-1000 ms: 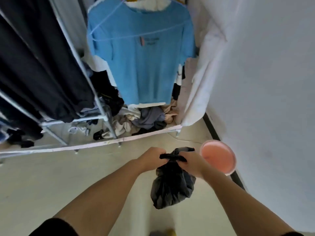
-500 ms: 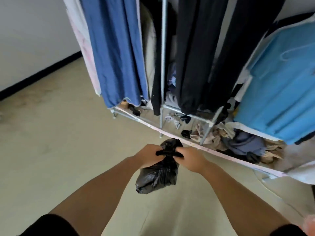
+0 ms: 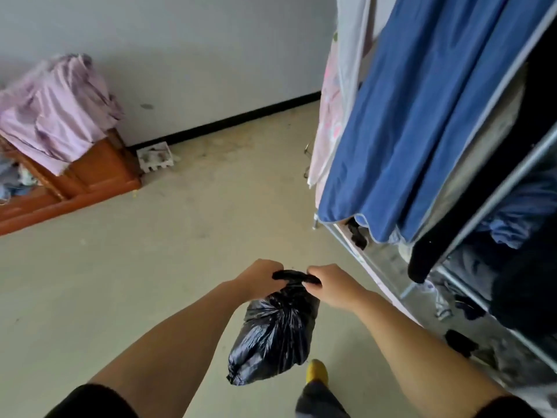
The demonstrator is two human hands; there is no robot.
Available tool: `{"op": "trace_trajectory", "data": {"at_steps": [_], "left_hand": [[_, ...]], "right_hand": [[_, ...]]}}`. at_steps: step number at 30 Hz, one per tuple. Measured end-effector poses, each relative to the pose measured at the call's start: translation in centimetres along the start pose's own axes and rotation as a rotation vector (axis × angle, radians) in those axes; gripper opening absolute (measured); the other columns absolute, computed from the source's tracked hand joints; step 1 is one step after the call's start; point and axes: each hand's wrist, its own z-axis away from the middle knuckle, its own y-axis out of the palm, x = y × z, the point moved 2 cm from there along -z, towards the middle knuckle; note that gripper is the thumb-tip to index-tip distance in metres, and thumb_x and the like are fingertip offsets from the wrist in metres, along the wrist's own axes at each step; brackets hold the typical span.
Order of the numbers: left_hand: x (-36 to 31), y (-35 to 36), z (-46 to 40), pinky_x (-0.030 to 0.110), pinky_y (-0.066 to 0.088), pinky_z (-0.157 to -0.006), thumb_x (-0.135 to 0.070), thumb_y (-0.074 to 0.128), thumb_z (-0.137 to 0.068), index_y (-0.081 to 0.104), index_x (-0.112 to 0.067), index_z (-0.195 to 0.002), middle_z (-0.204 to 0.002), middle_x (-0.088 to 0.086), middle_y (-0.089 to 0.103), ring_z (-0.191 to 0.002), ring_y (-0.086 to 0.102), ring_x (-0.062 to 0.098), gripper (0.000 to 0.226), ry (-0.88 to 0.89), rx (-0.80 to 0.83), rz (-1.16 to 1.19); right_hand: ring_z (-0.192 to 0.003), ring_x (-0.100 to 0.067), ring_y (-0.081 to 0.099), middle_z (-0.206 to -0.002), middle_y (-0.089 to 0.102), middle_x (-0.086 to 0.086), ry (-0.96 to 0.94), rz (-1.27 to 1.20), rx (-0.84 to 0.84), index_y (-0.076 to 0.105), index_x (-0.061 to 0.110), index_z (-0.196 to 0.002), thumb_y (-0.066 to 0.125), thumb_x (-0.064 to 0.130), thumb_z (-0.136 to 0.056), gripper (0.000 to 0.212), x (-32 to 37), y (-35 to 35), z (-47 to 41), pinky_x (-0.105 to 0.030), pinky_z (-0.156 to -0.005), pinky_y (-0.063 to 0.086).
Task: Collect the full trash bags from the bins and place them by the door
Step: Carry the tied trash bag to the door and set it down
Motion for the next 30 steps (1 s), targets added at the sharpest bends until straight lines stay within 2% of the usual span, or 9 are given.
{"op": "trace_trajectory", "data": {"at_steps": [4, 6, 9, 13, 16, 19, 23, 27, 30], "left_hand": [[2.5, -3.5, -3.8, 0.022, 0.03, -0.054, -0.022, 0.05, -0.09, 0.044, -0.014, -0.064, -0.064, -0.003, 0.044, -0.066, 0.044, 0.017, 0.027, -0.124, -0.084, 0.098], [2.9, -4.6, -4.6, 0.022, 0.03, -0.054, -0.022, 0.051, -0.09, 0.049, -0.01, -0.071, -0.065, -0.003, 0.044, -0.067, 0.043, 0.018, 0.022, -0.138, -0.106, 0.119], [4.5, -7.1, -8.2, 0.022, 0.03, -0.055, -0.02, 0.052, -0.09, 0.049, -0.008, -0.074, -0.064, -0.003, 0.043, -0.07, 0.043, 0.019, 0.02, -0.191, -0.139, 0.162], [7.0, -10.3, -11.8, 0.027, 0.033, -0.058, -0.018, 0.052, -0.089, 0.045, -0.014, -0.065, -0.065, -0.001, 0.044, -0.07, 0.043, 0.021, 0.025, -0.223, -0.162, 0.208], [10.1, -13.1, -15.5, 0.027, 0.033, -0.058, -0.019, 0.052, -0.09, 0.049, -0.009, -0.073, -0.067, 0.0, 0.044, -0.067, 0.042, 0.019, 0.019, -0.243, -0.186, 0.247], [14.0, -16.4, -19.4, 0.023, 0.031, -0.053, -0.021, 0.054, -0.09, 0.048, -0.011, -0.07, -0.065, -0.002, 0.044, -0.059, 0.039, 0.012, 0.023, -0.248, -0.205, 0.262], [19.4, -22.5, -24.5, 0.02, 0.03, -0.052, -0.022, 0.054, -0.091, 0.048, -0.011, -0.071, -0.064, -0.003, 0.043, -0.059, 0.039, 0.011, 0.024, -0.228, -0.197, 0.233], [24.3, -29.0, -29.7, 0.023, 0.029, -0.053, -0.024, 0.053, -0.09, 0.045, -0.014, -0.065, -0.061, -0.004, 0.043, -0.062, 0.042, 0.015, 0.028, -0.183, -0.179, 0.174], [27.2, -33.0, -34.1, 0.023, 0.03, -0.053, -0.024, 0.052, -0.09, 0.048, -0.013, -0.069, -0.061, -0.004, 0.045, -0.062, 0.043, 0.015, 0.024, -0.151, -0.145, 0.132]], "right_hand": [[-0.065, -0.021, 0.054, -0.064, 0.051, 0.006, -0.106, 0.044, 0.087, 0.045, 0.031, -0.067, 0.051, 0.032, -0.092, 0.025, 0.0, -2.7, -7.8, -0.028, -0.054, 0.038], [-0.07, -0.021, 0.06, -0.077, 0.063, 0.001, -0.158, 0.053, 0.086, 0.061, 0.026, -0.092, 0.05, 0.033, -0.091, 0.014, 0.3, -3.9, -9.6, -0.032, -0.062, 0.046], [-0.073, -0.018, 0.061, -0.088, 0.067, -0.001, -0.225, 0.081, 0.155, 0.061, 0.021, -0.114, 0.048, 0.033, -0.092, 0.028, 0.2, -5.9, -15.6, -0.035, -0.071, 0.05], [-0.078, -0.022, 0.064, -0.089, 0.067, -0.003, -0.279, 0.11, 0.181, 0.061, 0.019, -0.111, 0.047, 0.035, -0.093, 0.027, 0.8, -7.3, -21.8, -0.038, -0.075, 0.053], [-0.076, -0.02, 0.06, -0.086, 0.065, -0.001, -0.313, 0.128, 0.191, 0.063, 0.019, -0.103, 0.048, 0.033, -0.092, 0.023, 2.0, -8.6, -28.1, -0.036, -0.073, 0.049], [-0.064, -0.017, 0.056, -0.074, 0.062, 0.002, -0.304, 0.132, 0.214, 0.063, 0.019, -0.093, 0.049, 0.031, -0.091, 0.019, 3.5, -9.6, -34.4, -0.032, -0.062, 0.044], [-0.052, -0.011, 0.045, -0.061, 0.049, 0.006, -0.268, 0.115, 0.196, 0.047, 0.024, -0.069, 0.05, 0.029, -0.092, 0.024, 6.5, -11.2, -43.0, -0.025, -0.052, 0.032], [-0.055, -0.016, 0.046, -0.061, 0.048, 0.005, -0.206, 0.074, 0.166, 0.049, 0.018, -0.072, 0.051, 0.029, -0.092, 0.022, 9.0, -12.9, -51.0, -0.027, -0.052, 0.031], [-0.054, -0.01, 0.045, -0.061, 0.047, 0.01, -0.197, 0.051, 0.149, 0.043, 0.031, -0.064, 0.051, 0.027, -0.092, 0.03, 10.3, -14.5, -56.1, -0.024, -0.052, 0.031]]}}
